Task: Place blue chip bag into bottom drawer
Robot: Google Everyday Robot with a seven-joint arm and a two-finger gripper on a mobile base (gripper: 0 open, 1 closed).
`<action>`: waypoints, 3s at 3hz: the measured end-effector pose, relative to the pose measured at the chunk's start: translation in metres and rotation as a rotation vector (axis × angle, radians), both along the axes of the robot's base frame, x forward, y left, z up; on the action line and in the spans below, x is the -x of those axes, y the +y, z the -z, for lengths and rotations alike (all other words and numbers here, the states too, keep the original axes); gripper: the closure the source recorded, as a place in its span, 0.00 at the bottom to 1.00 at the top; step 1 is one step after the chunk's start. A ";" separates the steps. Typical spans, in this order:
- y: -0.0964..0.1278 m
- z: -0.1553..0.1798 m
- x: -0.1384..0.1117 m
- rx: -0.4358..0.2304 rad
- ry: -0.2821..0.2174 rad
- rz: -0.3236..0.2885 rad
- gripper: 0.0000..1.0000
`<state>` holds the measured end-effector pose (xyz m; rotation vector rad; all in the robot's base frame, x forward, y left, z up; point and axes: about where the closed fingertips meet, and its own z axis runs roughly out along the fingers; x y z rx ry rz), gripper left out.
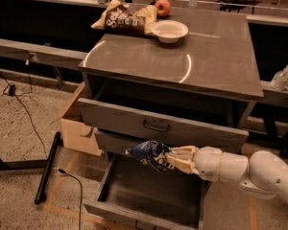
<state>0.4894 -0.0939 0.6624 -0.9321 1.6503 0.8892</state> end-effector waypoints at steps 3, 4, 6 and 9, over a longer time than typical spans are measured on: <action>0.006 0.100 -0.012 0.016 -0.108 0.016 1.00; 0.007 0.140 -0.011 0.034 -0.115 0.033 1.00; 0.019 0.248 -0.015 0.025 -0.095 0.024 1.00; 0.033 0.373 -0.025 0.043 -0.002 0.018 1.00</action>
Offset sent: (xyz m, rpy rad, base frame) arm 0.0263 0.0037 -0.1591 -0.0795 -0.1805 0.0117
